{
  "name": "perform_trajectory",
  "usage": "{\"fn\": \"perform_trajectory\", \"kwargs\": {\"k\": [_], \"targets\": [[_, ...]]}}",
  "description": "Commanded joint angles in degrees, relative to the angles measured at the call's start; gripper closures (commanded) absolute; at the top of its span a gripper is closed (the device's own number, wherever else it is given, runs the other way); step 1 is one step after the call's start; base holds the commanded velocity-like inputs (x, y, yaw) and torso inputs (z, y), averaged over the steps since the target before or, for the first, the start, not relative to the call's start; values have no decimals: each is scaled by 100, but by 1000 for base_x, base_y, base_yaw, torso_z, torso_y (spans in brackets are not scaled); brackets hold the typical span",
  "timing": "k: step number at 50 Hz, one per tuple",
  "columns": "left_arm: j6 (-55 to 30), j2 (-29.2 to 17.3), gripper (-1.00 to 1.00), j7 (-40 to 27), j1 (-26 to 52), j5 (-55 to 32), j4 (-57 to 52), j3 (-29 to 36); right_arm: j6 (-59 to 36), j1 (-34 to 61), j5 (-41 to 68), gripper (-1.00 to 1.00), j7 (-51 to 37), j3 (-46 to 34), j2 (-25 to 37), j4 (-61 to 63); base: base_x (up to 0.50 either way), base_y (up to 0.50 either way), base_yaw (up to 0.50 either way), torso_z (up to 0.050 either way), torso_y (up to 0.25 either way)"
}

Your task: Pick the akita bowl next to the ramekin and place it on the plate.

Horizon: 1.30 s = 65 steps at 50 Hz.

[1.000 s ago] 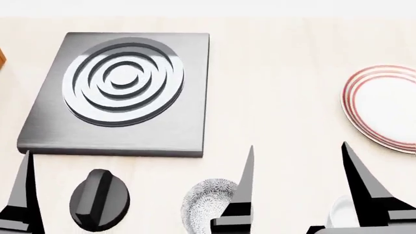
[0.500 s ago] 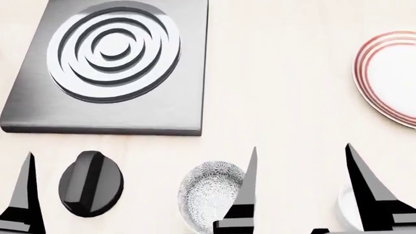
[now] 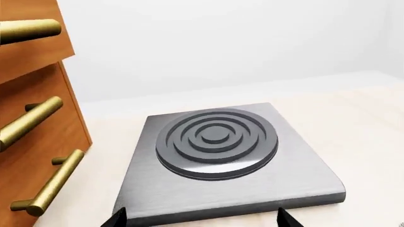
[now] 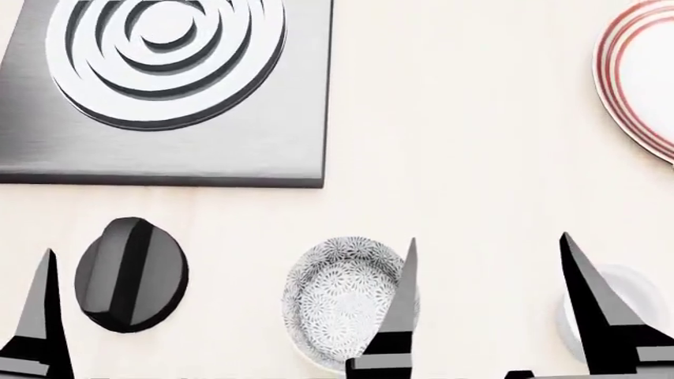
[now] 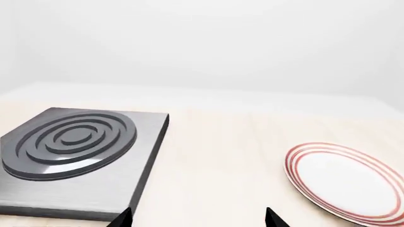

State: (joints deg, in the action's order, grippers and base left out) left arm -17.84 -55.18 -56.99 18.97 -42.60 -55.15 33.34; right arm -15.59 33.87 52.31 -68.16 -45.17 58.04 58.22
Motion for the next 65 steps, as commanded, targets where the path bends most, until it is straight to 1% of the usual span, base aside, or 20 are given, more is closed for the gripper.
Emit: {"fn": "perform_trajectory", "kwargs": {"k": [1, 11, 22, 26, 31, 49, 56, 65], "targets": [[39, -14, -100, 9, -12, 12, 16, 21, 19, 45, 26, -100, -36, -23, 49, 28, 0, 0, 0, 0, -74], [70, 2, -100, 33, -3, -3, 41, 46, -51, 181, 166, -100, -64, -79, 35, 65, 0, 0, 0, 0, -18], [73, 10, -100, 51, 6, 16, 68, 81, -121, 474, 820, -100, -145, -94, 63, 53, 0, 0, 0, 0, 0], [70, 25, -100, 59, 10, 29, 75, 102, -131, 521, 889, -100, -137, -112, 60, 36, 0, 0, 0, 0, 0], [64, 17, -100, 57, 36, 4, 80, 97, 130, 466, 1186, -100, 69, -82, 48, -114, 0, 0, 0, 0, 0], [44, -9, -100, 23, 76, -10, 72, 106, 290, 515, 1748, -100, 397, -126, -73, -380, 0, 0, 0, 0, 0], [40, -6, -100, 19, 60, 16, 85, 137, 743, 265, 2047, -100, 754, -71, -96, -576, 0, 0, 0, 0, 0], [45, 1, -100, 30, 76, 9, 106, 155, 1033, 114, 2288, -100, 934, -8, -94, -734, 0, 0, 0, 0, 0]]}}
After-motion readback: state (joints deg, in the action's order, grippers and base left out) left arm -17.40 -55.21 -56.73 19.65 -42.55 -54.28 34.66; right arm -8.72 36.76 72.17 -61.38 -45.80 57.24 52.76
